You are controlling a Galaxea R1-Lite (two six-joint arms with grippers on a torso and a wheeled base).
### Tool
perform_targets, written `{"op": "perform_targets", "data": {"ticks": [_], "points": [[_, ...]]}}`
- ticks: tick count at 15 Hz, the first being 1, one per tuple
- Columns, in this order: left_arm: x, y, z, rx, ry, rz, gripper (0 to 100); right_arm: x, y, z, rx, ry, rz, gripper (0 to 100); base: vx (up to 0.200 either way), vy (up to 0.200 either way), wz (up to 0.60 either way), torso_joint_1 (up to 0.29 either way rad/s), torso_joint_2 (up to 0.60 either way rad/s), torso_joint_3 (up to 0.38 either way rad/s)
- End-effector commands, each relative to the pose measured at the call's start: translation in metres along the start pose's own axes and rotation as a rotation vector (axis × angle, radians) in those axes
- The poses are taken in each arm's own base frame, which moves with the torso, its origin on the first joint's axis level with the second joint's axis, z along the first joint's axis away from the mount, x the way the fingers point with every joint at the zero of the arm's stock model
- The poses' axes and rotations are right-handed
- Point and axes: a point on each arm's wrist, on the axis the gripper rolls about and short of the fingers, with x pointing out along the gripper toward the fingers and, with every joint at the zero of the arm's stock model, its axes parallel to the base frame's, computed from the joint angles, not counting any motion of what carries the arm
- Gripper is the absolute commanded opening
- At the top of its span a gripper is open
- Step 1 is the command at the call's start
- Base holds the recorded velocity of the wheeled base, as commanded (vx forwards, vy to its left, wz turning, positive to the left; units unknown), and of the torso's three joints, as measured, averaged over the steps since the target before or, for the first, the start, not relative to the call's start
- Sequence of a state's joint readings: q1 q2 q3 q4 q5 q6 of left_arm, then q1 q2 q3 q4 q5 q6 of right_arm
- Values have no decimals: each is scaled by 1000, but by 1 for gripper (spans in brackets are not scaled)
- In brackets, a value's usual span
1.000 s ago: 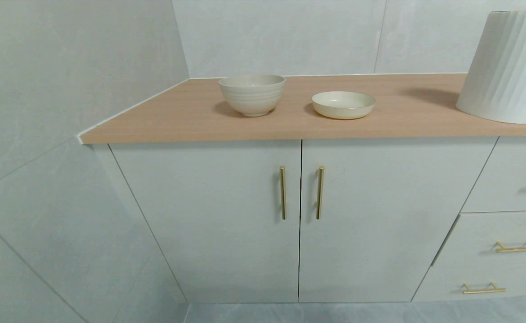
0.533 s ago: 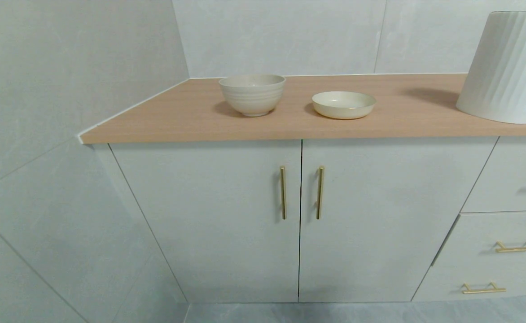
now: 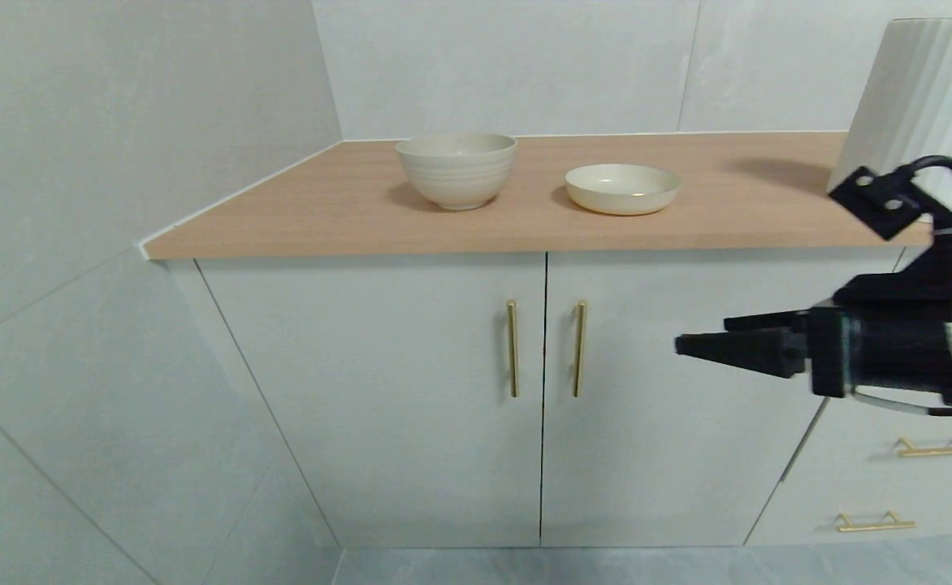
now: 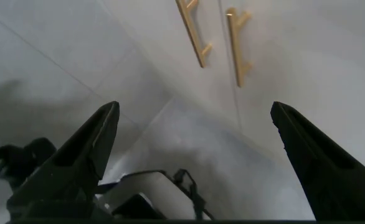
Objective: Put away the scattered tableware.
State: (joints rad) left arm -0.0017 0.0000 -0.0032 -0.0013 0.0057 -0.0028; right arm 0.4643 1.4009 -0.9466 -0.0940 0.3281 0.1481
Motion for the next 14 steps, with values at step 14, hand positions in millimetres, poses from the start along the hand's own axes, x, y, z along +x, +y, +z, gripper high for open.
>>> {"op": "perform_targets", "data": {"ticks": [14], "points": [[0,0,0,0,0,1,100,175,-24,-37,140,-58,9,100,0,0,0,0,0,0]]}}
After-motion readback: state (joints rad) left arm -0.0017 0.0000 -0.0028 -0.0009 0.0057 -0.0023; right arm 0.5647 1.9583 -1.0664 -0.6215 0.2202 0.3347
